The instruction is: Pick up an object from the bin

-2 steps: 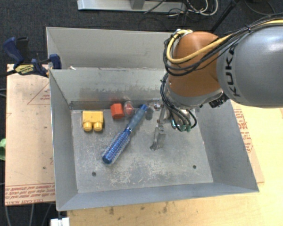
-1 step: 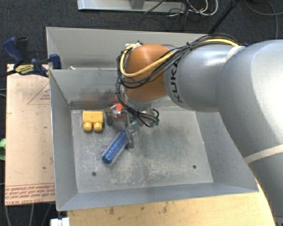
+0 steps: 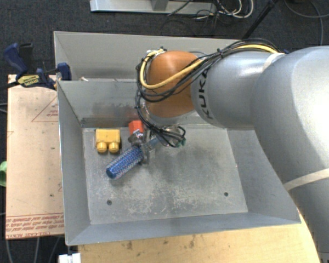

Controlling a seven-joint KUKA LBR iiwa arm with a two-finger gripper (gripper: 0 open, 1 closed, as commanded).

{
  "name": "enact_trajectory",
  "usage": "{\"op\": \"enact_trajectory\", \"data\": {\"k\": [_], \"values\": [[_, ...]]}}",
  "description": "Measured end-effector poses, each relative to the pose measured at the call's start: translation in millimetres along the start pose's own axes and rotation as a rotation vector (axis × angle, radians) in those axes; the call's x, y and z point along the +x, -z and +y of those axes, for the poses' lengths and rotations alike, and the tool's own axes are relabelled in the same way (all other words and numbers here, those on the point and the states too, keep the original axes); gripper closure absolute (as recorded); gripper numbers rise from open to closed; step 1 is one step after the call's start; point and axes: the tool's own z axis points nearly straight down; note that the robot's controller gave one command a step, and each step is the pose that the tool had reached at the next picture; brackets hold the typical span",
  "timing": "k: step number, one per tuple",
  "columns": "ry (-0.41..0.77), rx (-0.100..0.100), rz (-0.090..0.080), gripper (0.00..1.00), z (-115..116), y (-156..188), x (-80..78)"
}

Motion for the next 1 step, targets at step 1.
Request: {"op": "enact_trajectory", "data": {"k": [1], "values": [[-0.072, 0.003, -0.008, 1.00, -2.2, 142.5, 16.4]]}}
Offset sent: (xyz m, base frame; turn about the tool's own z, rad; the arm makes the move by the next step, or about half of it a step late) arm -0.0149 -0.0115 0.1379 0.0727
